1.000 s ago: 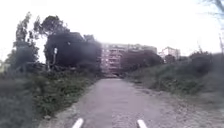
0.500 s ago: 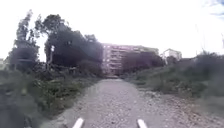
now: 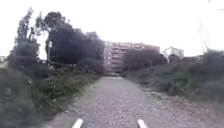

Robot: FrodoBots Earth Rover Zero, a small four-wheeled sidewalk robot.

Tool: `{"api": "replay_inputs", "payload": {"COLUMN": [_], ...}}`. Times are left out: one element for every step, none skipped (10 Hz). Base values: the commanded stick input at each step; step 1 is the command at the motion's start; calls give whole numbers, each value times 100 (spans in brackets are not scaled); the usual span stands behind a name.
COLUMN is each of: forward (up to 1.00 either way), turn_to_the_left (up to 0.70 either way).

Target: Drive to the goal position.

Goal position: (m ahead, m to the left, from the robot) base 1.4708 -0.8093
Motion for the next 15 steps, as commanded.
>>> {"api": "replay_inputs", "payload": {"forward": [50,50,50,50,50,50,50,50,50,50,50,50,50,50,50], "turn_to_the_left": [-48,-26,-8,-2,0,0,0,0,0,0,6,15,25,35,44]}}
